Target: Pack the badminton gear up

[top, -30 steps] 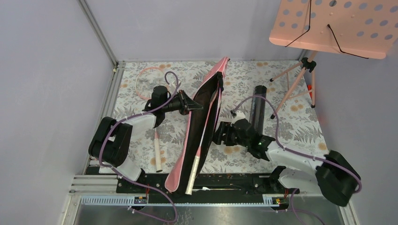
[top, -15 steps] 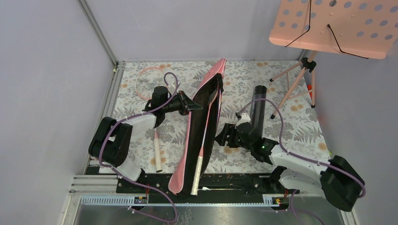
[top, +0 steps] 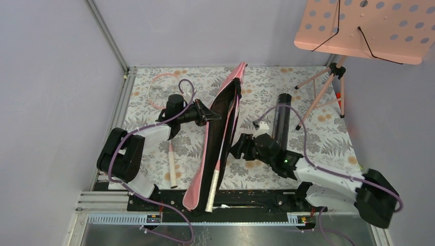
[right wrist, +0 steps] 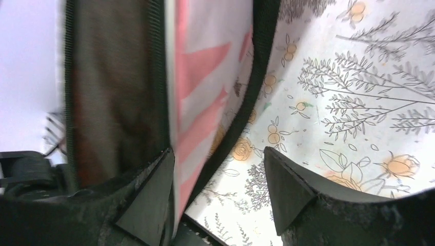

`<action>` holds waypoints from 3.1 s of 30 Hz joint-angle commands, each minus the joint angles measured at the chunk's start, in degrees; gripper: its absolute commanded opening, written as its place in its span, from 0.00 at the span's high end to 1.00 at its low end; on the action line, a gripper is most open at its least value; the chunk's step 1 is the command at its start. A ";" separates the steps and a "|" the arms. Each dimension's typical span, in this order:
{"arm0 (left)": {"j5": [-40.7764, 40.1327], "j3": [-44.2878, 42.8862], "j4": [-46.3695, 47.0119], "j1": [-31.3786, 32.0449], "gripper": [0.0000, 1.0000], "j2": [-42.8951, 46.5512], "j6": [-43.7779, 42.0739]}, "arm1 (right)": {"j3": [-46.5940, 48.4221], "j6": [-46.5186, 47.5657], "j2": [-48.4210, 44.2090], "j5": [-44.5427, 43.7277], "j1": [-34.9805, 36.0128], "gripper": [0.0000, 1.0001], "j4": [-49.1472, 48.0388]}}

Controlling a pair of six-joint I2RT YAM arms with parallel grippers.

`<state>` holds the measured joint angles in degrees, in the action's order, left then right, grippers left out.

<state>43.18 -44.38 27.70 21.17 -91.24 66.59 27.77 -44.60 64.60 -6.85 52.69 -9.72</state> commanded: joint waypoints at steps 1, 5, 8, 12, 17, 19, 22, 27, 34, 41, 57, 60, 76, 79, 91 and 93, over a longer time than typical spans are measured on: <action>-0.70 -0.77 2.96 0.19 1.00 2.17 -0.31 | -2.50 -1.49 -12.61 -8.38 0.31 0.28 4.42; -0.96 -0.87 3.15 0.19 1.00 2.13 -0.23 | -3.29 -1.17 -15.60 -8.98 0.31 0.27 4.61; -1.01 -0.88 3.21 0.19 1.00 2.17 0.01 | -1.87 -1.01 -9.75 -7.28 0.31 0.27 2.99; -0.63 -0.63 3.67 0.19 1.00 2.39 0.30 | 1.09 -1.54 0.74 -4.57 0.31 0.29 -0.19; -0.81 -0.27 3.84 0.19 1.00 2.61 0.21 | 2.70 -2.35 9.52 1.85 0.86 0.67 -7.74; -0.43 -0.06 4.04 0.19 1.00 2.50 0.08 | 2.58 -2.17 10.01 3.27 1.06 0.87 -9.84; 0.39 -0.19 2.38 0.10 1.00 2.36 -2.06 | 2.57 -0.61 6.14 2.81 1.03 1.00 -8.07; -5.50 -5.14 -16.60 0.40 0.84 2.96 -17.06 | 10.05 4.35 -0.90 1.72 1.02 1.00 12.78; -17.90 -1.02 -26.55 4.00 0.02 15.23 -28.13 | 17.06 7.60 -0.27 -0.82 1.02 1.00 25.87; -26.84 10.72 -30.91 15.32 0.01 25.78 -27.41 | 14.41 7.53 0.67 1.71 1.02 1.00 21.53; -64.94 13.53 -54.83 22.85 0.01 47.72 -17.23 | 32.23 24.10 8.42 -7.46 1.02 1.00 38.24; -73.49 12.25 -60.81 20.25 0.01 46.34 -13.68 | 30.42 25.91 8.70 -5.47 1.02 1.00 36.91; -58.55 4.13 -46.50 -8.60 0.01 21.37 -33.38 | 24.72 31.81 5.20 -2.99 1.02 1.00 32.57; -55.71 0.75 -45.89 -9.91 0.02 15.16 -35.45 | 24.30 33.69 4.45 -1.74 1.02 1.00 31.46; -55.69 -7.52 -48.42 -10.91 0.16 2.36 -37.32 | 29.31 48.59 1.04 -4.05 0.51 1.00 30.34; -54.68 -8.22 -48.41 -11.25 0.18 0.60 -37.66 | 28.26 47.16 1.05 -4.58 0.05 1.00 28.92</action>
<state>-13.23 -48.97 -21.10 10.81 -88.31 30.30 53.36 -1.72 67.99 -9.54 53.34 24.86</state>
